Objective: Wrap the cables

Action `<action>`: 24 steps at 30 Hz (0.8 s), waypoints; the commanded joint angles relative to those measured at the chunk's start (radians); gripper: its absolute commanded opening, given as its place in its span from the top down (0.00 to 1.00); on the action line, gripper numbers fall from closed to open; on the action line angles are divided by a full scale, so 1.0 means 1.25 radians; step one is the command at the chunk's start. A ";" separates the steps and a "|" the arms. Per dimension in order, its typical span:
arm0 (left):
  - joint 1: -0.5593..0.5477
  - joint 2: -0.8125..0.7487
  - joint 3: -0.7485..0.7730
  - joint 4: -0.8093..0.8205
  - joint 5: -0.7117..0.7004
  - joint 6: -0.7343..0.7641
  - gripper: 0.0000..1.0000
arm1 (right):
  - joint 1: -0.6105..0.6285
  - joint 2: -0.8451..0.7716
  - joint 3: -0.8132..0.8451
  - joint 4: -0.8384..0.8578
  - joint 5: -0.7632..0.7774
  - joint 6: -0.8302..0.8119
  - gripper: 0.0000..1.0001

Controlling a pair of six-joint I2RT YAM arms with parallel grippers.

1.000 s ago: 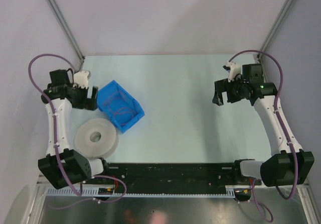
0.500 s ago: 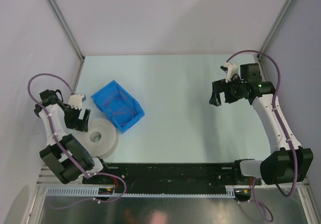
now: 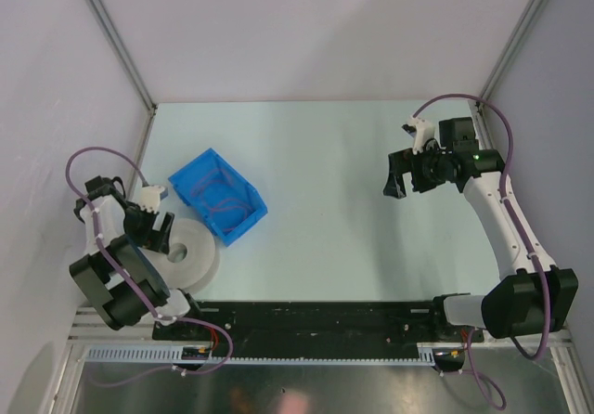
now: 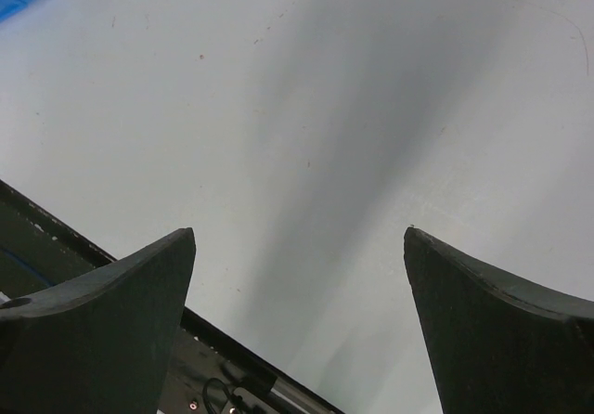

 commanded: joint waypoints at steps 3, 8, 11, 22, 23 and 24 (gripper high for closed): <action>0.009 0.034 -0.016 0.054 0.007 0.012 0.01 | 0.003 0.001 0.008 -0.011 -0.005 -0.005 0.01; 0.009 0.044 -0.040 0.077 0.009 0.004 0.01 | 0.003 0.002 0.008 -0.011 -0.004 -0.006 0.01; 0.009 0.044 -0.050 0.092 0.005 -0.009 0.01 | 0.003 0.004 0.008 -0.009 -0.002 -0.006 0.01; 0.013 -0.087 0.014 0.070 -0.070 -0.056 0.47 | 0.002 -0.009 0.008 -0.015 -0.010 -0.010 0.01; 0.013 -0.105 0.033 0.065 -0.079 -0.060 0.47 | 0.001 -0.011 0.008 -0.015 -0.012 -0.009 0.01; 0.014 -0.122 0.058 0.059 -0.081 -0.069 0.48 | 0.000 -0.013 0.008 -0.014 -0.015 -0.008 0.01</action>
